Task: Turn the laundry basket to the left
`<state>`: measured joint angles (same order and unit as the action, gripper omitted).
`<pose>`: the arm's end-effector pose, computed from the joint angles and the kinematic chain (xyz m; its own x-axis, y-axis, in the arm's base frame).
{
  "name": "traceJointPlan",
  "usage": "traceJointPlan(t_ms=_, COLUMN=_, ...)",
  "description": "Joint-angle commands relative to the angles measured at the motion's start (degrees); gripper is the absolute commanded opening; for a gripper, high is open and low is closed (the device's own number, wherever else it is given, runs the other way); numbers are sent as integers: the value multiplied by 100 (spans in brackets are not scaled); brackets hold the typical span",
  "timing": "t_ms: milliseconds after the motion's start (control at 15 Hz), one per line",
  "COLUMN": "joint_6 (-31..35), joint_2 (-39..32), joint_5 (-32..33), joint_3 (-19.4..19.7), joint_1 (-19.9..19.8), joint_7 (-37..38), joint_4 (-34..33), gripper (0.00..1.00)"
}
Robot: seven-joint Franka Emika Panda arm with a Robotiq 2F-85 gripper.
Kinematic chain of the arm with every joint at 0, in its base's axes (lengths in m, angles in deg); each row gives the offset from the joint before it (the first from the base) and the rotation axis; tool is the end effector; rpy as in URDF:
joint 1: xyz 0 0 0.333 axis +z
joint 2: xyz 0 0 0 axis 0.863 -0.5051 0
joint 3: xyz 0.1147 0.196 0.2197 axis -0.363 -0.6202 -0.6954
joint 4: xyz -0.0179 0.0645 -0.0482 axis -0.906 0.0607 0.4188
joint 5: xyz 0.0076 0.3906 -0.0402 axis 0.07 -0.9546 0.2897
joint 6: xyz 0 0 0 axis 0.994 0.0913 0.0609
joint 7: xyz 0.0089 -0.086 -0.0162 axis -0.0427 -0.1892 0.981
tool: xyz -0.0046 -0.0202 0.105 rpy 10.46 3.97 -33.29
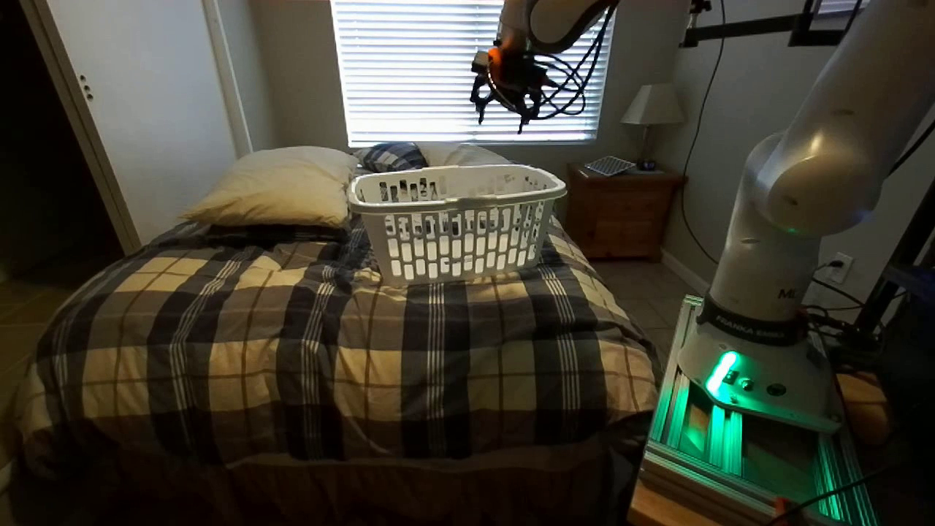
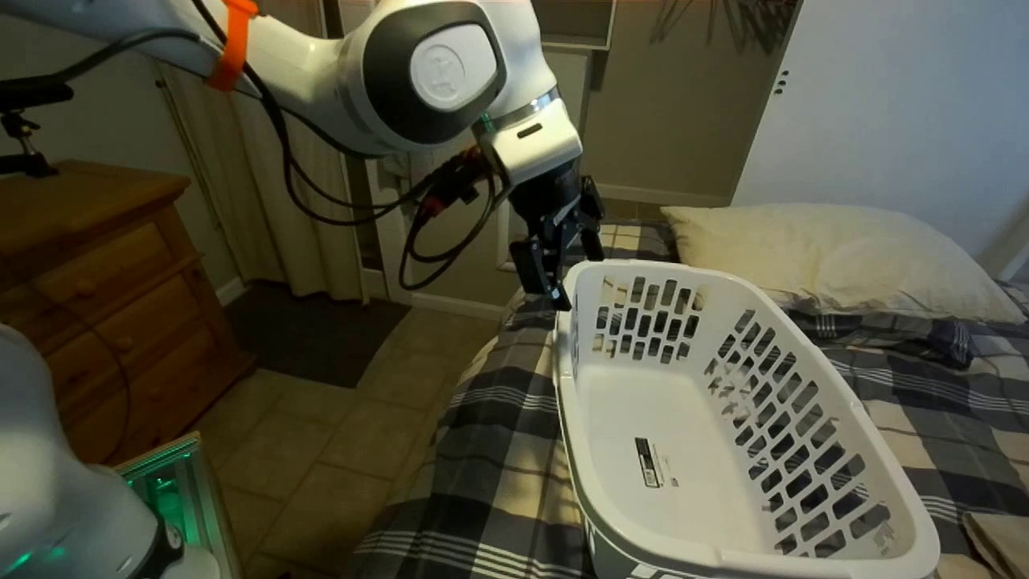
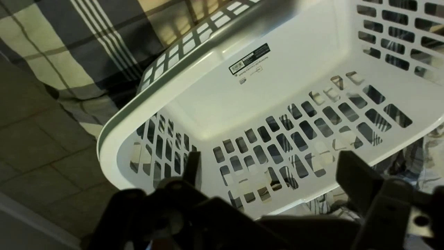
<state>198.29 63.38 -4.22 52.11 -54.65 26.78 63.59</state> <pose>0.4781 -0.1102 0.4994 0.2102 -0.9055 0.3687 -0.9206 -0.3103 -0.2370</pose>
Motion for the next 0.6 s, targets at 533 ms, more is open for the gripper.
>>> traceJointPlan(t_ms=533, joint_6=-1751, joint_2=128, joint_5=-1127, joint_3=-717, joint_1=-1277, joint_7=-3413, joint_4=-1047, gripper=100)
